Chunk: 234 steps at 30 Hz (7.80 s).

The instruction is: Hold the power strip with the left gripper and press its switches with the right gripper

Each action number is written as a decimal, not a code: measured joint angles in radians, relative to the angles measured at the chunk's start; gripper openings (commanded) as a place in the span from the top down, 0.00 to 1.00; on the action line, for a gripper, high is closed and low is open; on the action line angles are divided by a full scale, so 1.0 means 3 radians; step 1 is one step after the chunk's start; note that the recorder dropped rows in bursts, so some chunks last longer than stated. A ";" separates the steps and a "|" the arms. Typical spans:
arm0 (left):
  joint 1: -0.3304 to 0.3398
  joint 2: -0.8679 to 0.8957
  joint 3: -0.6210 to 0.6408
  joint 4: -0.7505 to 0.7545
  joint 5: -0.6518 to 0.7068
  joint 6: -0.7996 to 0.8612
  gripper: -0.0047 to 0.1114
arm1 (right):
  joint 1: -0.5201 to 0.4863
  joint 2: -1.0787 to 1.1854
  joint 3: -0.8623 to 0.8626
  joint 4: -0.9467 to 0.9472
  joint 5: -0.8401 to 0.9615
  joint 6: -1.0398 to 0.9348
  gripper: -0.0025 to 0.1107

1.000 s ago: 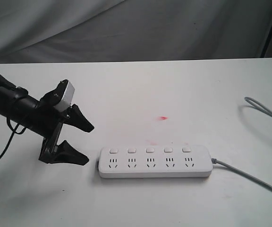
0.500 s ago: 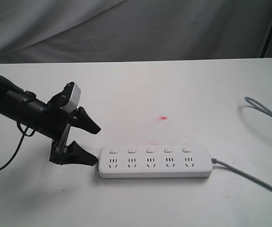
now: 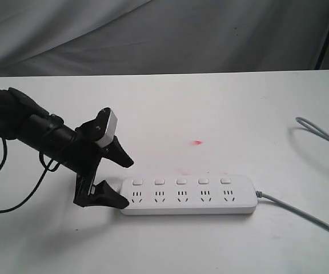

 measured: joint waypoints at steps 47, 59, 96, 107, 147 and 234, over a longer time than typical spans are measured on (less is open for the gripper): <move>0.0000 0.0236 0.0000 -0.0169 0.0066 0.0025 0.96 | 0.0000 0.0000 0.0000 0.0000 0.0000 0.0000 0.98; 0.0000 0.0236 0.0000 -0.0169 0.0066 0.0025 0.96 | 0.0000 0.0000 0.0000 0.0000 0.0000 0.0000 0.98; 0.0000 0.0236 0.0000 -0.0169 0.0066 0.0031 0.96 | 0.0034 0.0000 0.0000 0.0120 -0.2678 0.0778 0.98; 0.0000 0.0236 0.0000 -0.0169 0.0066 0.0031 0.96 | 0.0034 0.0000 -0.0124 -0.0861 -0.2773 0.1612 0.98; 0.0000 0.0242 -0.0007 -0.0169 0.0066 0.0031 0.96 | 0.0034 0.4823 -0.4195 -0.1999 -0.0199 0.1201 0.98; 0.0000 0.0242 -0.0007 -0.0169 0.0066 0.0031 0.96 | 0.0776 0.7366 -0.5077 0.3592 0.1810 -0.6256 0.25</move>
